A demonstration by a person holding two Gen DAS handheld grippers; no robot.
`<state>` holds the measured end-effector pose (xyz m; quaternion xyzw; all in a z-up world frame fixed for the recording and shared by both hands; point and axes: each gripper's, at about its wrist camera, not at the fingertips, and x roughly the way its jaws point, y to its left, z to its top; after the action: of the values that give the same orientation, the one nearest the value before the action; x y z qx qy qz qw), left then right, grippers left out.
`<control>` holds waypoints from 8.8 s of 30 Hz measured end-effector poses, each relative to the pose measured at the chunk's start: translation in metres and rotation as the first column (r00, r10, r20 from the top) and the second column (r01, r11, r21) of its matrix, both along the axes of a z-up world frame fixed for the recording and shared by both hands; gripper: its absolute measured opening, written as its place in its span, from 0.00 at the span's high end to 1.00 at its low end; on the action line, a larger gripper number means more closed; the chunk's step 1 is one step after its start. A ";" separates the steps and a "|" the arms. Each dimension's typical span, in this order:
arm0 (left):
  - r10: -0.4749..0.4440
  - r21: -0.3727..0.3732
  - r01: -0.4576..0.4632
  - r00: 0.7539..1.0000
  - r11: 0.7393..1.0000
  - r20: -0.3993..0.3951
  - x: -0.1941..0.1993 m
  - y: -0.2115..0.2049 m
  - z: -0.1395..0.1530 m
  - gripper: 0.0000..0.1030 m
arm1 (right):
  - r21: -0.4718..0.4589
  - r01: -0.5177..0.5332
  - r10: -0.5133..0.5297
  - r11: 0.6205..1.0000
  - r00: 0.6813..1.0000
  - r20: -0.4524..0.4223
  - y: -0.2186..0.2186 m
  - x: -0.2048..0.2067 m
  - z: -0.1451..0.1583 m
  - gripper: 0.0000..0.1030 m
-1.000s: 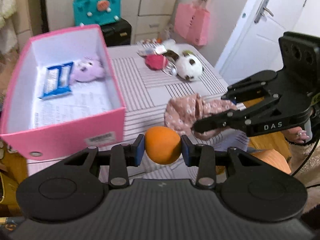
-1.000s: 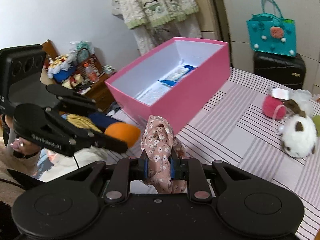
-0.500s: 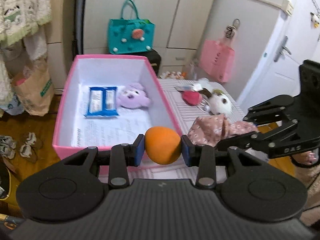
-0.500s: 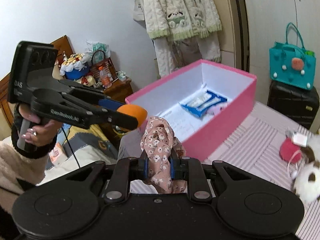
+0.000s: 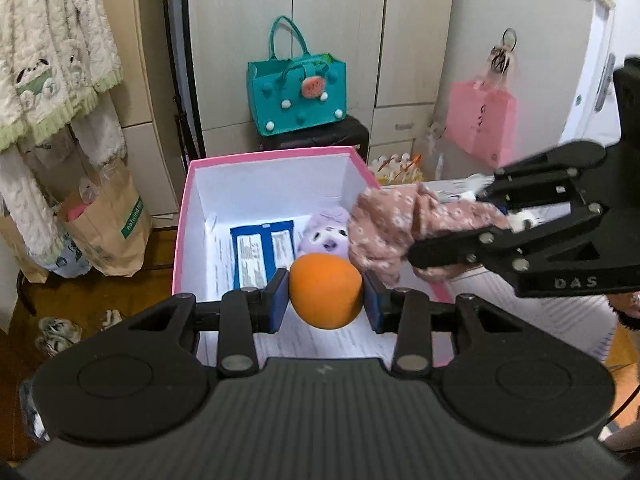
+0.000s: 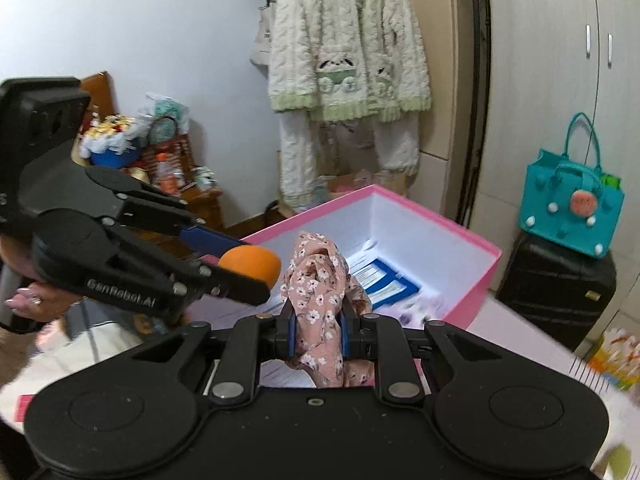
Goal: Organize soft objects
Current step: 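Lower the floral cloth and orange ball into the box and open both grippers, then withdraw both tools from the pink box toward the remaining items on the table, then move the left tool toward the white tissue packet while the right gripper grasps the clear plastic bag, then grasp the white tissue packet with the left gripper while the right gripper lifts the plastic bag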
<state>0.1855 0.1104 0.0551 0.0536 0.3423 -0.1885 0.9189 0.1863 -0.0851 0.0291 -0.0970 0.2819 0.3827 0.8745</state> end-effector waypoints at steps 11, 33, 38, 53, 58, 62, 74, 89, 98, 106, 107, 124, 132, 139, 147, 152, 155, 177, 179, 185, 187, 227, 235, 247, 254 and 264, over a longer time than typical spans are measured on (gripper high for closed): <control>0.005 0.080 0.002 0.997 0.997 -0.083 0.105 -0.001 -0.024 0.63 | -0.084 0.018 -0.015 0.996 0.999 0.043 0.026 0.077 -0.026 0.78; 0.090 0.130 -0.069 0.983 0.989 -0.162 0.166 -0.003 -0.051 0.63 | -0.291 0.040 -0.016 0.956 0.996 0.084 0.061 0.144 -0.058 0.48; 0.101 0.138 -0.079 0.983 0.987 -0.155 0.170 -0.006 -0.051 0.61 | -0.307 0.034 0.003 0.951 0.993 0.120 0.056 0.130 -0.051 0.48; 0.141 0.164 -0.124 0.986 0.979 -0.092 0.144 0.000 -0.030 0.41 | -0.173 0.039 -0.037 0.984 0.999 0.014 0.030 0.084 -0.031 0.47; 0.143 0.159 -0.130 0.987 0.979 -0.077 0.112 0.008 -0.008 0.38 | -0.131 0.052 -0.055 0.990 0.998 -0.013 0.022 0.062 -0.025 0.47; 0.126 0.159 -0.115 0.990 0.981 -0.059 0.081 0.010 0.009 0.35 | -0.095 0.046 -0.050 0.994 0.998 -0.036 0.016 0.042 -0.017 0.47; 0.050 0.128 -0.040 0.996 0.991 -0.078 -0.005 0.002 0.045 0.31 | -0.065 0.042 -0.043 0.997 0.999 -0.029 -0.001 -0.014 0.019 0.45; -0.048 0.167 0.051 0.999 0.985 -0.021 -0.087 -0.017 0.062 0.16 | -0.039 0.020 -0.023 0.999 0.996 -0.082 -0.029 -0.071 0.032 0.35; -0.091 0.153 0.097 0.995 0.984 -0.046 -0.120 -0.033 0.044 0.09 | -0.070 0.095 -0.101 0.993 0.991 -0.091 -0.062 -0.101 0.016 0.29; -0.134 0.105 0.141 0.988 0.984 -0.072 -0.132 -0.055 0.016 0.09 | -0.069 0.160 -0.166 0.985 0.982 -0.087 -0.097 -0.130 -0.010 0.27; -0.136 0.103 0.142 0.988 0.984 -0.071 -0.133 -0.058 0.012 0.09 | -0.068 0.169 -0.175 0.983 0.980 -0.090 -0.101 -0.133 -0.014 0.27; -0.153 0.020 0.152 0.985 0.988 0.075 -0.118 -0.115 -0.039 0.09 | -0.092 0.321 -0.320 0.943 0.947 0.018 -0.153 -0.137 -0.083 0.27; -0.169 -0.077 0.176 0.981 0.981 0.092 -0.097 -0.149 -0.041 0.09 | -0.006 0.399 -0.398 0.917 0.916 0.044 -0.191 -0.115 -0.093 0.27; -0.131 -0.096 0.146 0.980 0.985 0.149 -0.073 -0.191 -0.037 0.09 | 0.070 0.482 -0.485 0.873 0.874 0.038 -0.230 -0.086 -0.085 0.27; -0.056 -0.088 0.071 0.984 0.994 0.167 -0.024 -0.233 -0.037 0.10 | 0.086 0.534 -0.539 0.841 0.842 0.040 -0.258 -0.024 -0.068 0.27; 0.014 -0.061 -0.005 0.990 0.998 0.138 0.013 -0.257 -0.042 0.12 | 0.051 0.504 -0.505 0.862 0.863 0.023 -0.261 0.026 -0.058 0.28; 0.037 -0.055 -0.031 0.994 0.998 0.105 0.035 -0.268 -0.046 0.15 | 0.043 0.495 -0.495 0.868 0.869 -0.014 -0.262 0.054 -0.060 0.34; 0.205 -0.088 -0.214 0.974 0.973 -0.096 0.124 -0.264 -0.108 0.35 | 0.068 0.366 -0.335 0.928 0.901 -0.274 -0.263 0.141 -0.127 0.38; 0.210 -0.108 -0.223 0.970 0.969 -0.120 0.128 -0.261 -0.112 0.37 | 0.066 0.369 -0.339 0.927 0.902 -0.268 -0.262 0.143 -0.129 0.38; 0.202 -0.126 -0.222 0.967 0.967 -0.156 0.132 -0.259 -0.119 0.51 | 0.054 0.362 -0.338 0.931 0.907 -0.252 -0.258 0.145 -0.133 0.40; 0.196 -0.138 -0.222 0.964 0.965 -0.180 0.132 -0.257 -0.123 0.64 | 0.040 0.357 -0.338 0.933 0.911 -0.238 -0.256 0.142 -0.134 0.53; 0.343 -0.115 -0.358 0.930 0.927 -0.129 0.165 -0.261 -0.117 0.43 | 0.056 0.457 -0.437 0.888 0.875 -0.208 -0.261 0.136 -0.117 0.53; 0.335 -0.101 -0.354 0.928 0.930 -0.160 0.172 -0.264 -0.127 0.43 | -0.004 0.436 -0.428 0.900 0.882 -0.198 -0.249 0.152 -0.128 0.39; 0.322 -0.068 -0.337 0.931 0.939 -0.169 0.177 -0.278 -0.137 0.40 | -0.011 0.424 -0.421 0.906 0.896 -0.144 -0.252 0.145 -0.133 0.67; 0.295 -0.089 -0.314 0.938 0.945 -0.182 0.174 -0.275 -0.138 0.77 | -0.021 0.434 -0.433 0.901 0.893 -0.122 -0.249 0.142 -0.129 0.79; 0.274 -0.118 -0.299 0.942 0.947 -0.192 0.161 -0.261 -0.129 0.83 | 0.014 0.431 -0.428 0.902 0.898 -0.105 -0.244 0.134 -0.115 0.88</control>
<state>0.3465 -0.1506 -0.0742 -0.0807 0.4102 -0.0809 0.9048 0.3200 -0.3288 -0.0858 0.0028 0.3326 0.1899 0.9238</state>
